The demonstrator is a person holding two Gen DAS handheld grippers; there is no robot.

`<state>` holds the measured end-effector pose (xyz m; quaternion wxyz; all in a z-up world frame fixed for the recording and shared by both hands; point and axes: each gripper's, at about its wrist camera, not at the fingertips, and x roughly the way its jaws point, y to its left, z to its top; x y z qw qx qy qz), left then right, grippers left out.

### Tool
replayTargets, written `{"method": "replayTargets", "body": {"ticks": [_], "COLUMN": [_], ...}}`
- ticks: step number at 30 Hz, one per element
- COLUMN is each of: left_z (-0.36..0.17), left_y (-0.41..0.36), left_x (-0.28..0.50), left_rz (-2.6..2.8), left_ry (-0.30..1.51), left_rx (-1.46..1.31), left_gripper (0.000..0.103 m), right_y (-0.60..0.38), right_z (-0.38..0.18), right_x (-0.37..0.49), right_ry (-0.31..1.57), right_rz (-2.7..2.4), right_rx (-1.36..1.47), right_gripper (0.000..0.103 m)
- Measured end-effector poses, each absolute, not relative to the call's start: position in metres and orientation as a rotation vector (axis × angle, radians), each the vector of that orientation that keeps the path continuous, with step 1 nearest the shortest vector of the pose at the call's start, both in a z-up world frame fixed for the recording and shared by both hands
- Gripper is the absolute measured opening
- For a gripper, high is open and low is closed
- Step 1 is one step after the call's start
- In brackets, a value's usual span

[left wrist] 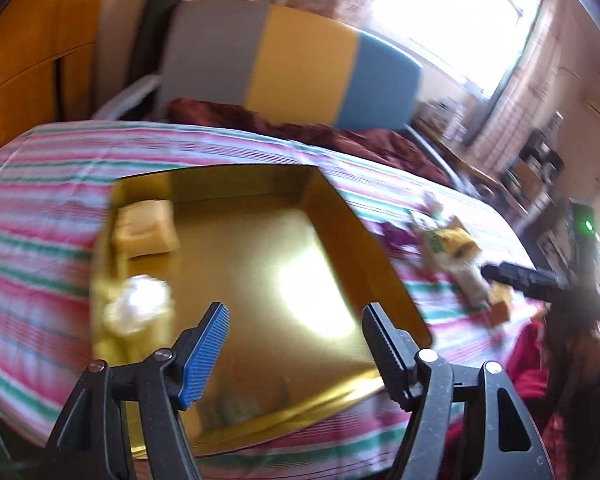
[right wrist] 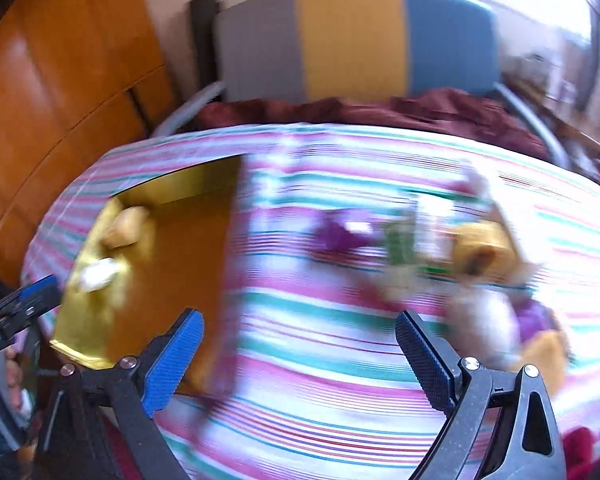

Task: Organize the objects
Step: 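Grasp the white knit sock roll with the left tool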

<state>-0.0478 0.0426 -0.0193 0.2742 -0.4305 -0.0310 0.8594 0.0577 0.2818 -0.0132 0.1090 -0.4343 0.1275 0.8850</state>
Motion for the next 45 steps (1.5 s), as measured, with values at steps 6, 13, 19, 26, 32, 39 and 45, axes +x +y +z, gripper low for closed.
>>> {"method": "replayTargets", "body": {"ticks": [6,13,19,26,32,39,45], "left_z": [-0.012,-0.013,-0.039,-0.068,-0.081,-0.092,-0.108], "left_y": [0.114,0.216,0.289,0.336,0.362,0.391,0.401], "left_x": [-0.031,-0.015,-0.019,-0.044,-0.063,-0.066,-0.057], "left_rz": [2.142,1.929,1.855,1.873,1.922,1.968,1.973], "left_ry": [0.019,0.099,0.120,0.054,-0.011,0.009,0.148], "left_rx": [-1.127,-1.122,-1.214,-1.368,-1.467,-1.482,-1.392], "left_gripper": [0.070,0.069,0.061,0.058,0.060,0.064,0.059], "right_y": [0.386,0.477,0.492,0.484,0.485,0.484,0.486], "right_z": [-0.008,-0.036,-0.036,-0.035,-0.034,-0.033,-0.034], "right_x": [0.106,0.164,0.187,0.183,0.189,0.188,0.187], "right_ry": [0.549,1.098,1.242,1.265,1.269,1.266,1.274], "right_rz": [2.393,2.173,2.208,2.259,2.261,2.279,2.279], "right_rx": [-1.129,-0.887,-0.678,-0.669,-0.635,-0.635,-0.647], "right_gripper": [0.103,0.103,0.103,0.103,0.103,0.103,0.103]}}
